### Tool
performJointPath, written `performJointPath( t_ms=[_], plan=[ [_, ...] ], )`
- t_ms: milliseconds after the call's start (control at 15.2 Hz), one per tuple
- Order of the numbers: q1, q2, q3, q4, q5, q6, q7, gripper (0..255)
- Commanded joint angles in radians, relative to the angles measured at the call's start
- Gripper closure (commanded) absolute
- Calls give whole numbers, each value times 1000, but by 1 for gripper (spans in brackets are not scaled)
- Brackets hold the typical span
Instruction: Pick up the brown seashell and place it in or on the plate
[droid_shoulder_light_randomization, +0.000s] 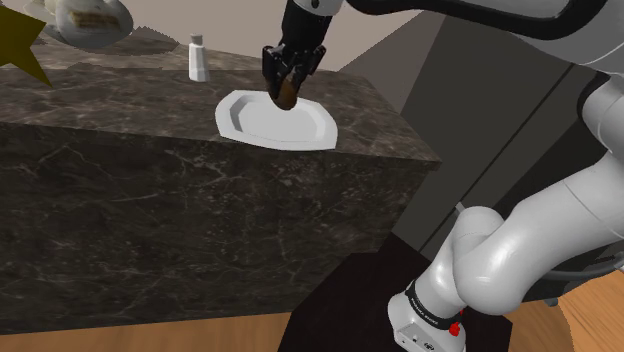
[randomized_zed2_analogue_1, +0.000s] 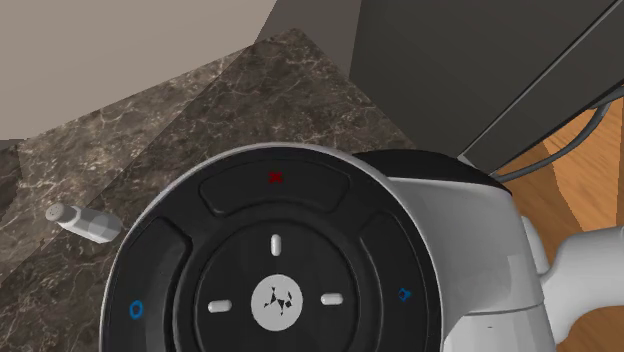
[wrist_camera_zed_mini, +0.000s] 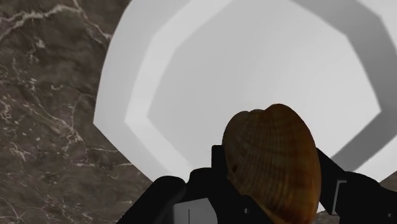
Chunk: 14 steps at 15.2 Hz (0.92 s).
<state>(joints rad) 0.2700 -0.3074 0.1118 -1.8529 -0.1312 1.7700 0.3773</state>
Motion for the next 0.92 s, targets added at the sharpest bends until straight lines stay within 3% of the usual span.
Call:
performJointPath(
  t_ms=[0, 264, 726, 792, 858],
  plan=[
    [0, -9, -1, -39, 0, 30, 3, 255],
    [1, -20, -1, -95, 0, 75, 9, 255],
    [1, -20, -1, -95, 0, 75, 9, 255],
    [1, -20, -1, -95, 0, 75, 9, 0],
    [1, -20, -1, -95, 0, 75, 9, 0]
  ],
)
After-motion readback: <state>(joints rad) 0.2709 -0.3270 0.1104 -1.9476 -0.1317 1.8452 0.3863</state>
